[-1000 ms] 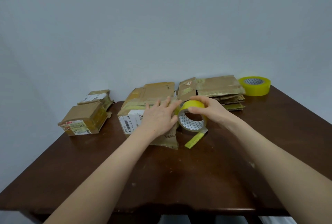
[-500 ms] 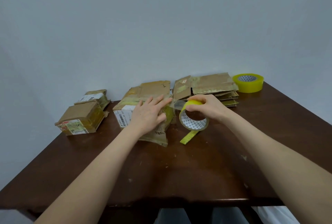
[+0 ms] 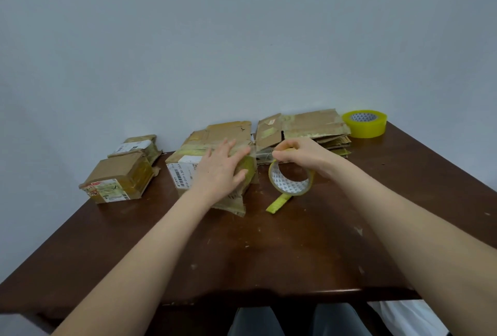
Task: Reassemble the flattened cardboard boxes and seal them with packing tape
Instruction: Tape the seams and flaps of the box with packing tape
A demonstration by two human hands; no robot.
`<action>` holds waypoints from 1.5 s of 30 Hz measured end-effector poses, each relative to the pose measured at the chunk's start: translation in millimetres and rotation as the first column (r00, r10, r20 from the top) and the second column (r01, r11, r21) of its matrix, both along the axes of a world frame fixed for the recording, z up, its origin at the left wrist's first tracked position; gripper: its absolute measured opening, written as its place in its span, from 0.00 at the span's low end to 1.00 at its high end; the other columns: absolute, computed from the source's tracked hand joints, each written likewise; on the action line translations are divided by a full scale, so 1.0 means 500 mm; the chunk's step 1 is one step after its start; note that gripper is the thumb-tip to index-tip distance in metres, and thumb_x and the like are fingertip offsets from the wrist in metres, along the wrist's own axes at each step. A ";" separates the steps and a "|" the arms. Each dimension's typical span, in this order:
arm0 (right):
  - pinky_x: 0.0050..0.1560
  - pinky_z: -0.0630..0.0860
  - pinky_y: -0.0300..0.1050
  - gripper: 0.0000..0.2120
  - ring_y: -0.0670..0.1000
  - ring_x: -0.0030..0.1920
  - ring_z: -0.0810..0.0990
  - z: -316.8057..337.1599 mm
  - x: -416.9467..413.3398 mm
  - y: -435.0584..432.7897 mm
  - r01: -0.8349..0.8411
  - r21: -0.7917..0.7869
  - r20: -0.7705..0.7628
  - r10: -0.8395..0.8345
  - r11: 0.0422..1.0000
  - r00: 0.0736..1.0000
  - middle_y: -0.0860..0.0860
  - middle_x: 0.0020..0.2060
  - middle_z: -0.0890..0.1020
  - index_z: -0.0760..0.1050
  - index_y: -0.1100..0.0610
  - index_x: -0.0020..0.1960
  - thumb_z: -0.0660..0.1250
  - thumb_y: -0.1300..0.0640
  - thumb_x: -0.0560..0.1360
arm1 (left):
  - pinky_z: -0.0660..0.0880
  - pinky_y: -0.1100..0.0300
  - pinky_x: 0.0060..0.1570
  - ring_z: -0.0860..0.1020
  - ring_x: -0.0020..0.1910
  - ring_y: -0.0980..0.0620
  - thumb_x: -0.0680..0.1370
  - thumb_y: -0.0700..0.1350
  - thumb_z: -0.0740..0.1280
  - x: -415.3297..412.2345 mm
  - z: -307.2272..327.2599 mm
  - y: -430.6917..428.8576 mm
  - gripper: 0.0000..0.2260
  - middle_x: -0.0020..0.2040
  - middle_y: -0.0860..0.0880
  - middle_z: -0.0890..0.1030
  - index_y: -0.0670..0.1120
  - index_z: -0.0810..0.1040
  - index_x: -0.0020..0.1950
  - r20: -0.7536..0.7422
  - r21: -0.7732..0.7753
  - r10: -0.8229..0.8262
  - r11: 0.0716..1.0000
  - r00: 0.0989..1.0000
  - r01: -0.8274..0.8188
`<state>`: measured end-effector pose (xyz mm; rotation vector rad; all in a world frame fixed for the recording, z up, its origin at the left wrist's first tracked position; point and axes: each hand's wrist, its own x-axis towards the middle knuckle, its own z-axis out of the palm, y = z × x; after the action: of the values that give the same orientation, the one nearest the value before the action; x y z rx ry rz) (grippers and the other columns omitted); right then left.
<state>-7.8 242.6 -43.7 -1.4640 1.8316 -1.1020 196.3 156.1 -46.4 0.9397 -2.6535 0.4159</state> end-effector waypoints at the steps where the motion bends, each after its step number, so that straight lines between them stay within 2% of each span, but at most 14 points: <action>1: 0.56 0.73 0.45 0.16 0.49 0.58 0.77 0.009 0.004 -0.007 0.037 -0.013 -0.017 -0.037 0.999 0.999 0.48 0.54 0.80 0.78 0.54 0.57 0.68 0.46 0.75 | 0.70 0.47 0.62 0.72 0.65 0.42 0.77 0.49 0.63 -0.002 -0.007 0.019 0.15 0.65 0.44 0.75 0.49 0.76 0.63 -0.081 -0.121 -0.107 0.988 0.991 0.097; 3: 0.50 0.72 0.44 0.16 0.50 0.52 0.77 0.024 0.016 -0.018 0.088 -0.024 -0.012 -0.088 0.996 0.996 0.49 0.51 0.79 0.78 0.56 0.58 0.66 0.45 0.76 | 0.75 0.54 0.41 0.78 0.44 0.46 0.75 0.45 0.63 -0.003 -0.038 0.060 0.08 0.45 0.47 0.79 0.44 0.79 0.46 -0.196 -0.306 -0.323 0.917 0.926 0.256; 4: 0.47 0.72 0.44 0.16 0.50 0.47 0.76 0.030 0.021 -0.023 0.106 -0.024 -0.011 -0.106 0.994 0.994 0.49 0.47 0.78 0.78 0.57 0.57 0.65 0.46 0.77 | 0.73 0.55 0.35 0.77 0.39 0.47 0.74 0.45 0.62 -0.005 -0.056 0.079 0.07 0.40 0.48 0.78 0.45 0.78 0.42 -0.200 -0.313 -0.355 0.906 0.913 0.284; 6: 0.43 0.70 0.45 0.14 0.50 0.40 0.74 0.035 0.024 -0.028 0.137 -0.035 -0.070 -0.139 0.990 0.988 0.50 0.41 0.78 0.78 0.60 0.55 0.62 0.50 0.79 | 0.74 0.55 0.29 0.78 0.38 0.48 0.74 0.47 0.59 -0.024 -0.090 0.111 0.09 0.38 0.50 0.78 0.47 0.78 0.43 -0.167 -0.198 -0.295 0.945 0.941 0.261; 9: 0.47 0.71 0.43 0.11 0.49 0.48 0.76 0.031 0.022 -0.027 0.162 -0.048 -0.151 -0.167 0.986 0.974 0.49 0.49 0.80 0.81 0.59 0.53 0.61 0.59 0.78 | 0.75 0.50 0.44 0.77 0.54 0.46 0.79 0.50 0.59 -0.075 -0.131 0.124 0.14 0.54 0.47 0.77 0.46 0.75 0.61 0.016 0.089 -0.065 0.994 0.998 0.063; 11: 0.50 0.72 0.42 0.11 0.49 0.52 0.76 0.024 0.021 -0.021 0.168 -0.055 -0.145 -0.174 0.984 0.974 0.48 0.53 0.80 0.81 0.58 0.53 0.61 0.60 0.77 | 0.74 0.50 0.48 0.75 0.58 0.44 0.80 0.52 0.59 -0.108 -0.145 0.127 0.18 0.59 0.46 0.75 0.44 0.70 0.66 0.081 0.158 0.001 0.987 0.997 -0.014; 15: 0.48 0.71 0.43 0.10 0.48 0.50 0.76 0.009 0.016 -0.018 0.166 -0.067 -0.145 -0.175 0.984 0.974 0.50 0.52 0.82 0.82 0.57 0.54 0.64 0.55 0.77 | 0.69 0.53 0.41 0.75 0.56 0.43 0.81 0.46 0.60 -0.129 -0.150 0.124 0.12 0.56 0.44 0.75 0.41 0.75 0.59 0.117 0.119 0.014 0.993 0.993 -0.028; 20: 0.47 0.69 0.41 0.11 0.49 0.51 0.76 0.007 0.015 -0.022 0.173 -0.075 -0.165 -0.184 0.982 0.969 0.50 0.52 0.82 0.82 0.56 0.54 0.65 0.54 0.77 | 0.68 0.54 0.40 0.77 0.53 0.43 0.78 0.41 0.59 -0.057 -0.125 0.144 0.10 0.54 0.46 0.76 0.43 0.74 0.57 0.161 0.171 0.082 0.979 0.984 -0.110; 24: 0.49 0.71 0.41 0.10 0.49 0.54 0.78 0.000 0.017 -0.029 0.203 -0.060 -0.157 -0.210 0.977 0.965 0.50 0.53 0.83 0.82 0.56 0.53 0.66 0.52 0.76 | 0.70 0.55 0.44 0.77 0.51 0.47 0.77 0.47 0.59 0.047 -0.079 0.177 0.09 0.51 0.50 0.76 0.47 0.70 0.56 0.054 0.207 0.183 0.960 0.982 -0.190; 28: 0.45 0.74 0.44 0.10 0.49 0.49 0.79 -0.010 0.031 -0.033 0.253 -0.036 -0.169 -0.255 0.967 0.952 0.48 0.50 0.83 0.82 0.51 0.48 0.69 0.46 0.75 | 0.64 0.60 0.29 0.72 0.33 0.53 0.80 0.48 0.58 0.077 0.010 0.171 0.04 0.36 0.54 0.72 0.49 0.66 0.52 -0.231 0.156 0.192 0.975 0.954 -0.159; 31: 0.46 0.77 0.46 0.09 0.51 0.48 0.79 -0.019 0.046 -0.030 0.309 -0.022 -0.191 -0.308 0.951 0.932 0.48 0.48 0.82 0.80 0.49 0.46 0.67 0.45 0.75 | 0.63 0.60 0.32 0.72 0.35 0.52 0.81 0.50 0.57 0.032 0.056 0.135 0.07 0.39 0.52 0.73 0.46 0.68 0.49 -0.403 0.118 0.174 0.983 0.899 -0.138; 35: 0.43 0.73 0.44 0.08 0.50 0.45 0.76 -0.026 0.058 -0.018 0.361 -0.036 -0.158 -0.362 0.932 0.919 0.48 0.44 0.78 0.80 0.50 0.49 0.66 0.46 0.77 | 0.73 0.56 0.46 0.72 0.44 0.50 0.82 0.52 0.55 -0.047 0.048 0.089 0.14 0.48 0.48 0.73 0.43 0.73 0.52 -0.367 0.116 0.178 0.983 0.913 -0.145; 42: 0.42 0.70 0.43 0.06 0.49 0.45 0.75 -0.039 0.067 -0.011 0.436 -0.065 -0.050 -0.439 0.898 0.897 0.46 0.42 0.78 0.80 0.49 0.46 0.70 0.47 0.74 | 0.72 0.56 0.43 0.73 0.43 0.48 0.81 0.49 0.58 -0.044 -0.006 0.069 0.12 0.49 0.46 0.73 0.41 0.73 0.50 -0.390 0.108 0.170 0.984 0.905 -0.139; 45: 0.42 0.69 0.43 0.07 0.50 0.45 0.74 -0.043 0.068 -0.009 0.443 -0.077 -0.027 -0.446 0.893 0.894 0.47 0.43 0.79 0.81 0.49 0.47 0.68 0.47 0.75 | 0.66 0.60 0.40 0.70 0.41 0.50 0.81 0.49 0.59 -0.040 -0.011 0.066 0.12 0.48 0.47 0.71 0.41 0.73 0.49 -0.403 0.099 0.170 0.985 0.899 -0.142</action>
<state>26.2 237.9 -65.0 -1.1333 2.2509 -1.3657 176.3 189.2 -51.8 1.1258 -2.2297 0.1393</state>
